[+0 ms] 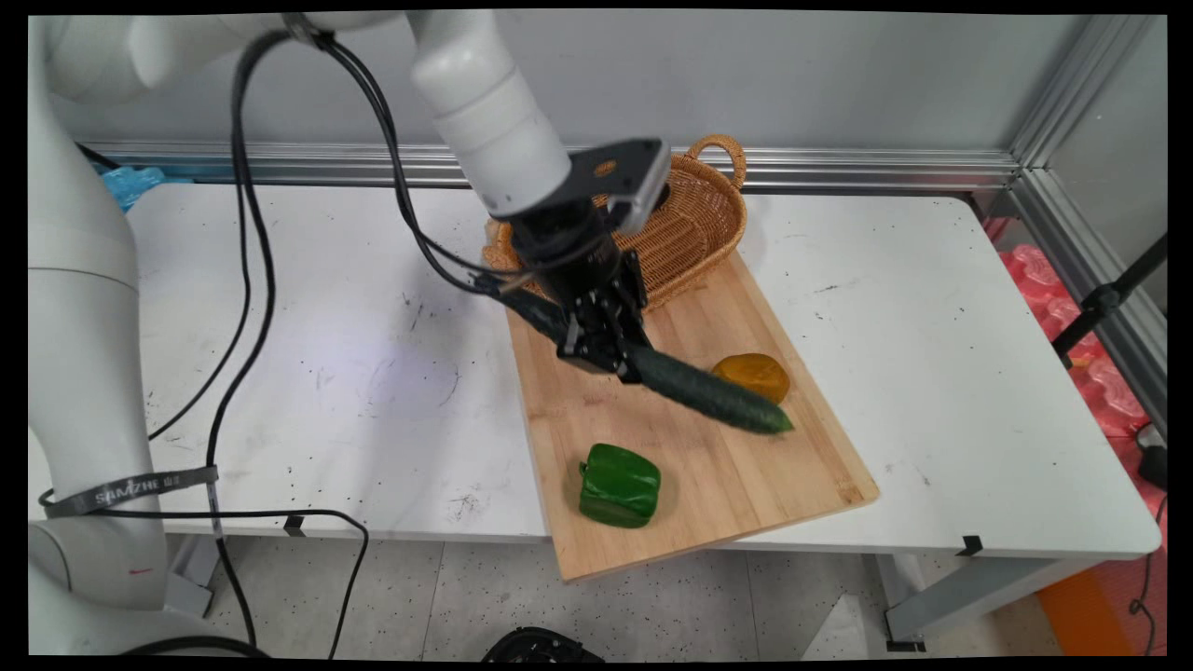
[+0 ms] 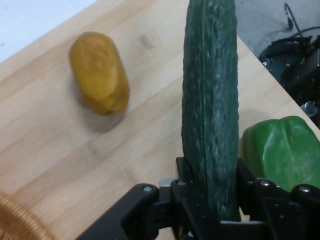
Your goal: Place the picked object on the cutting board
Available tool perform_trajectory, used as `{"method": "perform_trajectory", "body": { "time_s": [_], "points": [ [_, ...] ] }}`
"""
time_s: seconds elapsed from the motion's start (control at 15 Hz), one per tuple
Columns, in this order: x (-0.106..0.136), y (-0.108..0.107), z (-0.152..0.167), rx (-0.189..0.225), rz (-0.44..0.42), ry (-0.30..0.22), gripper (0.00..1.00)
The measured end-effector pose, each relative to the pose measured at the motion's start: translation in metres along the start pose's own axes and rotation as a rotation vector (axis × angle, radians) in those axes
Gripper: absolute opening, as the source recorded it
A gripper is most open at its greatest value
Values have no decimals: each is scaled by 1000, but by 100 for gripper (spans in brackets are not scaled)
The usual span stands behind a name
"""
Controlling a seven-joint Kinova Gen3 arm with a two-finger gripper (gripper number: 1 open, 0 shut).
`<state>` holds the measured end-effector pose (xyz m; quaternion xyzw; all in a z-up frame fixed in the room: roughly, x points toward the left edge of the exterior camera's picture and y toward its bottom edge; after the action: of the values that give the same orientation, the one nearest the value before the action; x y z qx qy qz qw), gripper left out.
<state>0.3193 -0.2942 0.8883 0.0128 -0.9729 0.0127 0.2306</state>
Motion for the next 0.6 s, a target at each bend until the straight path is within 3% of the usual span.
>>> {"method": "perform_trajectory", "body": {
  "time_s": [0.6],
  "points": [
    [-7, -9, 64, -29, 8, -1, 0]
  ]
}}
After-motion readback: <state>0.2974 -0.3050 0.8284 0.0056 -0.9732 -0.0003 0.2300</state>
